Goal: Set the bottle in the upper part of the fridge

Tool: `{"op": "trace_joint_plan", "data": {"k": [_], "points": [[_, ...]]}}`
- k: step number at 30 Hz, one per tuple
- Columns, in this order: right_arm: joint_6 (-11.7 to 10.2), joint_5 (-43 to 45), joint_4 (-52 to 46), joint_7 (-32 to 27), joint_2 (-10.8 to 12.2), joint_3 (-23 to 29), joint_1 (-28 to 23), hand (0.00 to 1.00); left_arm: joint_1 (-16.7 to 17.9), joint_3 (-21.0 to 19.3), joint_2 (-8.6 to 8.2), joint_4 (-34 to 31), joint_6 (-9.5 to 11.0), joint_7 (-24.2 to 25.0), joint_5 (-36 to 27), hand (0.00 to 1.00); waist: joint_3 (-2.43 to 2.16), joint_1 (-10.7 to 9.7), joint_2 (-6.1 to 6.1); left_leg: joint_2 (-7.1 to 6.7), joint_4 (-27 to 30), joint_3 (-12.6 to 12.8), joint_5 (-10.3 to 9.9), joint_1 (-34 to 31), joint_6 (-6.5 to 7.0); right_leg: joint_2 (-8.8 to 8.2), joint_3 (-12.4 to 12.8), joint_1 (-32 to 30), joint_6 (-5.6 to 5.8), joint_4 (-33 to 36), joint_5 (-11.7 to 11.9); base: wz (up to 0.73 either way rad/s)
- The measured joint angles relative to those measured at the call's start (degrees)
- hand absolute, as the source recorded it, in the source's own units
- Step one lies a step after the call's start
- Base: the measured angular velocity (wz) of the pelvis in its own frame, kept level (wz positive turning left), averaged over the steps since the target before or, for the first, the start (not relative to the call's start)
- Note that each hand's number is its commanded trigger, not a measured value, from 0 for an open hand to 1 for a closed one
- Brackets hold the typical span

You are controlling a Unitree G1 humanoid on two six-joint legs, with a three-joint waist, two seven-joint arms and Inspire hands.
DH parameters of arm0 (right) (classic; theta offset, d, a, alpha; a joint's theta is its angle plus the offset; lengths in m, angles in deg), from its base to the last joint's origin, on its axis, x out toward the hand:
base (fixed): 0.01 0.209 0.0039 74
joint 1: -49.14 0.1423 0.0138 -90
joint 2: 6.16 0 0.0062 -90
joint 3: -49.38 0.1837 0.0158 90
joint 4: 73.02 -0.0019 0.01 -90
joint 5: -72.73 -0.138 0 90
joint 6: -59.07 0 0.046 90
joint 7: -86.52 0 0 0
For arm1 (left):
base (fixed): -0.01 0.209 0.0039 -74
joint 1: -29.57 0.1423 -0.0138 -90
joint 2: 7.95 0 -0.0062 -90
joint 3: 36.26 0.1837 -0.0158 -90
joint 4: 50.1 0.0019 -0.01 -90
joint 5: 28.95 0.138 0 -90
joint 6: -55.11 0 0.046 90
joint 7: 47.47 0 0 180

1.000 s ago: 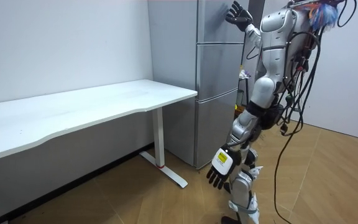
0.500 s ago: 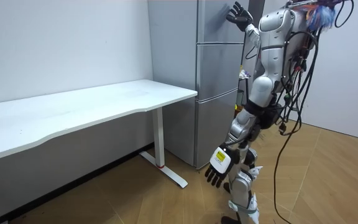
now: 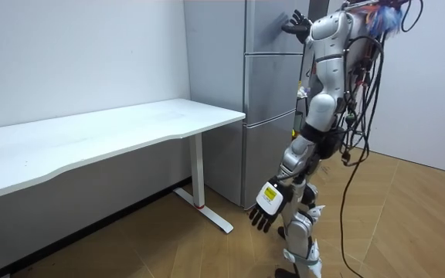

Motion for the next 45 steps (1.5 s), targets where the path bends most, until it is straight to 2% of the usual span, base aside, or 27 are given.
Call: {"op": "trace_joint_plan", "data": {"k": [3,5,10,15,19,21,24,26,29,33,34,38,40,45], "points": [[0.13,-1.21,-0.23,-2.60,0.00,2.11,-1.33,0.00,0.25,-0.54,-0.02,0.00,0.19,-0.02,-0.14,0.00,0.05,-0.51,-0.19,0.01,-0.86,0.03,-0.04,0.28,0.04,0.12,-0.02,-0.16,0.07,0.01,-0.36,0.00],[1.22,-2.28,-1.08,-4.93,0.00,4.02,-1.53,0.00,0.21,-1.14,-0.08,-0.15,0.27,-0.52,-0.30,0.00,0.08,-1.32,-0.19,0.03,-1.37,0.04,-0.07,0.32,0.07,0.22,-0.01,-0.37,0.16,0.07,-0.71,0.00],[1.26,-2.92,-2.15,-9.68,0.00,6.58,-3.54,0.00,0.17,-1.44,0.02,-0.18,0.27,-2.44,-0.41,0.00,0.21,-2.10,-0.21,0.37,-2.13,0.56,-0.18,1.15,-0.01,0.71,0.35,-0.36,0.04,0.17,-1.11,-0.06],[1.26,-2.96,-2.19,-12.47,0.00,9.61,-6.03,0.00,0.10,-1.73,-0.16,-0.47,0.30,-3.28,-0.42,0.00,0.65,-3.30,-0.08,0.55,-2.37,0.76,-0.73,1.16,-0.06,0.91,0.44,-0.39,0.14,0.15,-1.48,-0.02],[1.25,-3.11,-2.20,-16.76,0.20,10.54,-9.62,0.00,0.04,-1.73,-0.22,-0.43,0.30,-3.49,-0.56,0.00,0.42,-3.33,0.00,0.62,-2.31,1.43,-0.91,1.16,-0.03,0.95,0.47,-0.70,0.19,0.28,-1.59,-0.07],[1.18,-3.42,-2.20,-18.42,0.88,10.52,-11.43,0.00,-0.10,-1.69,-0.22,-0.42,0.30,-3.99,-0.68,0.00,0.51,-3.48,0.35,0.63,-2.21,1.46,-0.90,1.14,-0.03,0.94,0.36,-0.78,0.19,0.30,-1.59,-0.02],[1.18,-3.33,-1.68,-20.34,3.17,10.12,-14.59,0.00,-0.29,-1.55,-0.06,-0.23,0.26,-4.90,-0.72,0.00,0.47,-3.56,0.63,0.80,-2.35,1.44,-1.03,0.96,-0.05,0.97,0.15,-0.72,0.19,0.14,-1.60,0.02],[1.15,-4.00,-0.03,-21.61,6.10,9.87,-16.74,0.00,-0.71,-1.27,-0.14,-0.12,0.13,-5.08,-0.81,0.00,0.50,-3.50,0.91,0.84,-2.35,1.41,-1.07,0.90,-0.06,1.00,0.18,-0.71,0.16,0.07,-1.63,0.00],[1.21,-6.74,2.62,-23.83,8.80,9.69,-18.43,0.00,-1.02,-1.34,-1.04,-0.13,0.06,-6.22,-1.64,0.00,0.37,-3.16,1.54,0.76,-2.38,1.47,-1.07,0.81,-0.05,1.02,0.35,-0.95,0.20,0.16,-1.69,-0.01],[0.96,-11.14,6.27,-26.76,10.27,9.58,-19.34,0.00,-1.12,-1.27,-1.59,-0.07,0.08,-6.61,-1.87,0.00,0.49,-3.30,2.34,0.79,-2.33,1.43,-1.07,0.74,-0.05,1.04,0.22,-1.03,0.16,0.16,-1.80,0.00],[0.48,-13.07,8.42,-27.70,10.35,8.88,-19.64,0.00,-1.20,-1.24,-1.68,-0.21,0.11,-6.88,-3.13,0.00,0.21,-3.29,3.00,0.83,-2.32,1.42,-1.07,0.75,-0.06,1.05,0.19,-1.00,0.15,0.12,-1.84,0.00],[-0.53,-20.79,21.12,-27.54,11.04,6.28,-20.60,0.00,-1.57,-1.04,-1.74,-0.43,1.14,-7.00,-5.52,0.00,0.21,-3.38,3.15,0.88,-2.30,1.19,-1.12,0.74,-0.14,1.11,0.41,-1.02,0.20,0.50,-2.27,0.04],[-0.42,-24.38,23.96,-27.62,12.64,6.22,-20.98,0.00,-1.51,-1.03,-1.74,-0.38,1.33,-6.99,-6.98,0.00,0.29,-3.39,3.38,0.79,-2.31,1.03,-1.14,0.90,-0.18,1.04,0.50,-1.30,0.20,1.51,-2.95,0.04],[-0.49,-32.21,32.81,-25.79,12.92,2.35,-23.46,0.00,-1.77,-1.07,-1.67,-0.31,1.52,-6.82,-9.06,0.00,0.33,-3.33,3.80,0.91,-2.24,0.49,-1.28,1.16,-0.35,0.99,-0.06,-1.18,0.04,2.19,-3.64,0.04]]}}
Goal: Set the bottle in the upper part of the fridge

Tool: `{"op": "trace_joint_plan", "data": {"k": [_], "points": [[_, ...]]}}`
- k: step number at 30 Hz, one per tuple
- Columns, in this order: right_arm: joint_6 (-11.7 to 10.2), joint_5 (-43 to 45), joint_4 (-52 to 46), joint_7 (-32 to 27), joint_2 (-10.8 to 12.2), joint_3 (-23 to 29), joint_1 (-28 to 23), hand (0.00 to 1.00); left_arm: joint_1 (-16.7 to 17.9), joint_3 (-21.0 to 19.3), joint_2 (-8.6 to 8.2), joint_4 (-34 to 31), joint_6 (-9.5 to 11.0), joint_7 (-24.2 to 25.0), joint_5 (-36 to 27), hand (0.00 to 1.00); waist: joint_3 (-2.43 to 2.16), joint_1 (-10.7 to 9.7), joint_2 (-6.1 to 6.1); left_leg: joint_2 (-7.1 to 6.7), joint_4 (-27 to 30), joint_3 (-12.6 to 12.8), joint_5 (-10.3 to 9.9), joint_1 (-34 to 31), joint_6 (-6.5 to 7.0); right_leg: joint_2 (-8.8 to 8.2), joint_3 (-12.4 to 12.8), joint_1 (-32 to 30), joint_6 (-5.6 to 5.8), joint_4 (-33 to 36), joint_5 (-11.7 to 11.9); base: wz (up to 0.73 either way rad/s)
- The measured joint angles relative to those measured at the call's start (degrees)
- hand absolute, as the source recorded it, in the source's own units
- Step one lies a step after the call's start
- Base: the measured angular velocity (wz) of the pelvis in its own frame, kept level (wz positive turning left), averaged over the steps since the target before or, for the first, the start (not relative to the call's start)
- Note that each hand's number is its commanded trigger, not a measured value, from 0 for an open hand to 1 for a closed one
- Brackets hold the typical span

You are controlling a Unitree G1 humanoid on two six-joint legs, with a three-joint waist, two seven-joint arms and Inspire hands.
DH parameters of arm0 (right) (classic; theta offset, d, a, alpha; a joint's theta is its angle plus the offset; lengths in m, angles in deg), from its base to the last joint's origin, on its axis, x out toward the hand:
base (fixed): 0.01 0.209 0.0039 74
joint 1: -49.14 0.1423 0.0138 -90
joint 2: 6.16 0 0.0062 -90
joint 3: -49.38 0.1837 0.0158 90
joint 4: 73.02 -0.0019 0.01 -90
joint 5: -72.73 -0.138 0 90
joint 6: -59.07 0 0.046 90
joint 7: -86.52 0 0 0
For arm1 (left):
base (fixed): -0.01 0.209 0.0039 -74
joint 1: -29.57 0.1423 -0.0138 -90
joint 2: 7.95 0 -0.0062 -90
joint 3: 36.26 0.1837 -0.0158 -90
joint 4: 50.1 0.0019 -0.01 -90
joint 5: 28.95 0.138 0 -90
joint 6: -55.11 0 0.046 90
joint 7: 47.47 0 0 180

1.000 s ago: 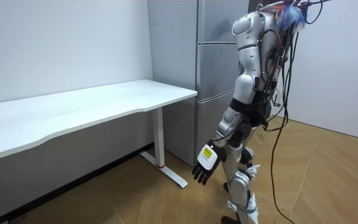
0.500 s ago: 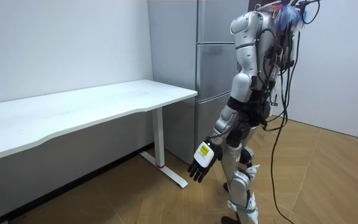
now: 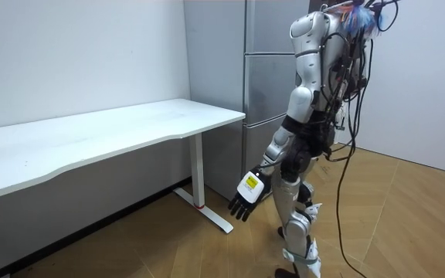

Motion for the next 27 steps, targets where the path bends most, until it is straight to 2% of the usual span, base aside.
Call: {"op": "trace_joint_plan", "data": {"k": [4,7,12,17,23,27], "points": [[-0.27,-0.03,9.10,2.22,0.48,-4.32,0.13,0.00,0.13,0.32,-0.08,0.07,0.04,0.14,-1.67,0.00,0.00,0.13,0.12,0.14,-0.04,-0.07,-0.08,-0.04,-0.13,0.03,-0.28,0.02,-0.07,-0.10,-0.14,0.00],[-0.20,1.28,13.35,4.53,1.41,-5.55,0.61,0.00,-0.16,1.21,-0.15,0.08,0.10,0.66,-1.65,0.00,0.07,0.06,0.42,0.12,0.15,-0.11,-0.07,0.00,-0.12,0.05,-0.26,0.03,-0.05,-0.08,-0.15,0.00],[0.22,5.69,23.39,10.23,1.43,-8.48,1.37,0.00,-0.30,1.38,-0.41,0.15,0.33,1.33,-1.63,0.00,0.08,0.16,0.39,0.09,0.57,-0.13,-0.05,0.14,-0.09,-0.05,-0.31,0.35,-0.02,-0.15,-0.27,0.00],[2.87,9.12,35.30,20.86,1.45,-11.03,2.85,0.00,-0.82,1.35,-0.59,0.51,0.74,2.64,-1.65,0.00,0.12,1.22,0.62,-0.05,0.81,-0.10,-0.06,0.17,-0.11,-0.12,0.17,0.16,0.06,0.19,-0.85,0.00],[4.36,14.34,40.21,31.59,1.42,-18.21,3.99,0.00,-2.09,1.36,-0.71,2.39,1.30,2.64,-1.56,0.00,0.23,2.09,0.68,0.16,0.66,-0.31,-0.29,0.22,-0.32,-0.04,-0.16,-0.03,-0.25,0.94,-1.01,0.00],[5.07,18.21,41.61,36.28,1.44,-22.24,4.53,0.00,-2.73,2.11,-0.71,2.42,1.37,2.34,-1.52,0.00,0.24,3.08,0.64,0.20,0.74,-0.63,-0.29,0.22,-0.33,-0.12,-0.70,0.29,-0.38,0.73,-0.86,0.04]]}}
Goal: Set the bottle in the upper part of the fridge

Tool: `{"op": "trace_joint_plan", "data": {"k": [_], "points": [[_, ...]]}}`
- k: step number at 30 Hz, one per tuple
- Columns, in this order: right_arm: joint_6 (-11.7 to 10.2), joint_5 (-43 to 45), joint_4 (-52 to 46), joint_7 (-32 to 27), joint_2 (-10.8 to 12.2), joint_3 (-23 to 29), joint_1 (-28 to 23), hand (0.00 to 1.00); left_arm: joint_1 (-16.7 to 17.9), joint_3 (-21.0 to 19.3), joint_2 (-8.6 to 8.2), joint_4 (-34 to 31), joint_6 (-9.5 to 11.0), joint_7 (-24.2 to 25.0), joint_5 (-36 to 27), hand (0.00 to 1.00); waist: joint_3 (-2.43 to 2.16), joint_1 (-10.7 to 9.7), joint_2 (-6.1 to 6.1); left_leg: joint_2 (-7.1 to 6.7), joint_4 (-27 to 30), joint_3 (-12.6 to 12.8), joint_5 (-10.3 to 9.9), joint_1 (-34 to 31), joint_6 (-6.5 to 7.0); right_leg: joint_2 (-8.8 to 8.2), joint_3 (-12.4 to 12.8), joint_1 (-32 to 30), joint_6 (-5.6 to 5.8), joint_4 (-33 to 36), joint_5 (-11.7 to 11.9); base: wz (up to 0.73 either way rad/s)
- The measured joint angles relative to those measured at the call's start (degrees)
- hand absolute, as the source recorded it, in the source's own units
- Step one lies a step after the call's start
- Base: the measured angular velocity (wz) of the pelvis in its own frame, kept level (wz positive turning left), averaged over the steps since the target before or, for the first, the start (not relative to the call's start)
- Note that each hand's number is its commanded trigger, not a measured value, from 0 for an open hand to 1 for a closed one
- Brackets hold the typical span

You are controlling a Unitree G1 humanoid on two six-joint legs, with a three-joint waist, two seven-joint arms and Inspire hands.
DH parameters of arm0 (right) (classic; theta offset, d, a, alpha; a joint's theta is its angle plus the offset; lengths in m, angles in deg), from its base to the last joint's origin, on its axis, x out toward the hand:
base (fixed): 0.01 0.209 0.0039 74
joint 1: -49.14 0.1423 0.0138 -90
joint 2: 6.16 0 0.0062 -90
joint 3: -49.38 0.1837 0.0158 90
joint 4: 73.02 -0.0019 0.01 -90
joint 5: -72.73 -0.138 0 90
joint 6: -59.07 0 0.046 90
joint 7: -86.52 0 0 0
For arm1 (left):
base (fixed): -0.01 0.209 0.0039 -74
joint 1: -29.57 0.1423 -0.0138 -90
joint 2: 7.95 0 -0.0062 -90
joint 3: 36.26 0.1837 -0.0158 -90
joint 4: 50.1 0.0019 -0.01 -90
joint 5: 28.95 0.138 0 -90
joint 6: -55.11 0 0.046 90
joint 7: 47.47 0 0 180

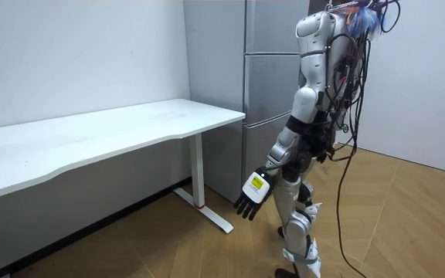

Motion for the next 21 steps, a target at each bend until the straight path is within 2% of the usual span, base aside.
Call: {"op": "trace_joint_plan", "data": {"k": [2,8,21], "points": [[0.55,3.87,0.59,2.42,0.08,-2.48,0.55,0.00,-0.59,0.43,-0.13,0.47,0.35,-0.01,-0.02,0.00,0.07,0.39,-0.08,0.02,0.01,-0.19,0.01,-0.01,0.00,-0.01,-0.18,0.19,0.03,-0.20,0.22,0.05],[0.25,9.44,0.99,5.24,-0.10,-3.29,0.89,0.00,-1.96,1.51,-0.54,2.90,1.49,-0.61,-0.04,0.00,0.14,0.43,-0.12,0.07,-0.41,-0.88,0.02,-0.01,0.08,0.16,-0.43,1.41,0.42,-2.14,0.90,0.06],[0.25,9.86,1.00,6.95,-0.11,-3.38,0.77,0.00,-2.40,1.69,-0.73,4.28,1.99,-1.76,-0.06,0.00,0.35,0.50,-0.36,0.07,-0.46,-0.74,0.00,-0.01,0.15,0.21,-0.36,1.99,0.77,-3.79,1.01,0.00]]}}
